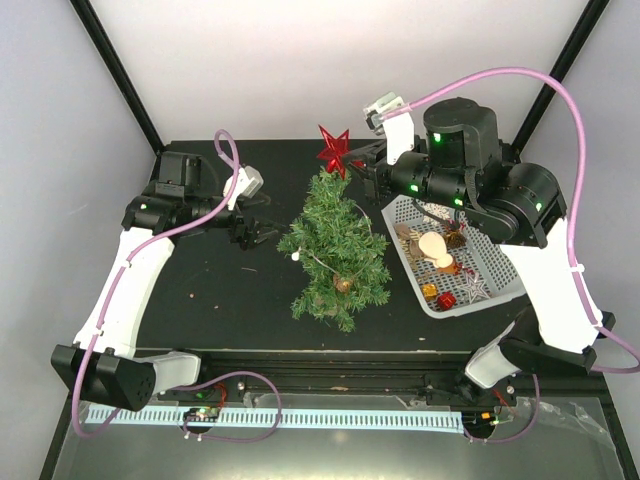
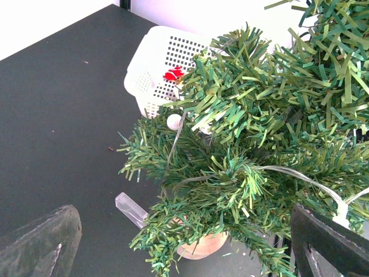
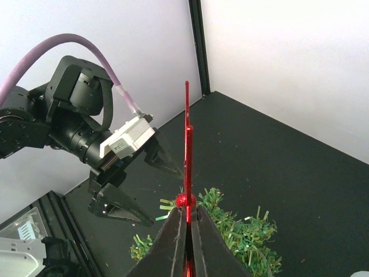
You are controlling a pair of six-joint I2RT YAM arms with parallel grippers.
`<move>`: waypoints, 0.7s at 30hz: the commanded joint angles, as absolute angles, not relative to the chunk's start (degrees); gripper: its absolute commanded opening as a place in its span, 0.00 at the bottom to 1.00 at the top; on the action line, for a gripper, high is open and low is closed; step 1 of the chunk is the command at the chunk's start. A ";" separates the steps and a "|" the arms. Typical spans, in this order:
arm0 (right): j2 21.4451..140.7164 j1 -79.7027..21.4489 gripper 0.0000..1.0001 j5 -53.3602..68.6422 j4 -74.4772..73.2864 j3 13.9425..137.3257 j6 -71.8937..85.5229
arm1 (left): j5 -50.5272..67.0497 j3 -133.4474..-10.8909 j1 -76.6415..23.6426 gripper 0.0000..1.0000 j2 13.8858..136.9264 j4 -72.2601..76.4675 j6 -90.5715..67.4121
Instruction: Decorate the small christmas tree
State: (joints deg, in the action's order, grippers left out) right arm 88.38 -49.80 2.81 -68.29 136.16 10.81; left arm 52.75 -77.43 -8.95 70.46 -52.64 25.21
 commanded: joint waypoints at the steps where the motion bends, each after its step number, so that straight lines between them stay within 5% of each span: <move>1: 88.61 -50.12 0.07 1.58 -70.69 137.00 10.43 | 54.14 -77.08 -8.54 0.99 69.99 -51.60 24.62; 11: 88.55 -50.13 0.18 1.62 -70.33 137.86 10.55 | 54.35 -76.56 -8.55 0.99 69.96 -51.48 24.43; 21: 87.23 -50.17 0.48 1.77 -69.62 138.36 10.56 | 54.32 -76.25 -8.53 0.99 69.83 -51.59 24.35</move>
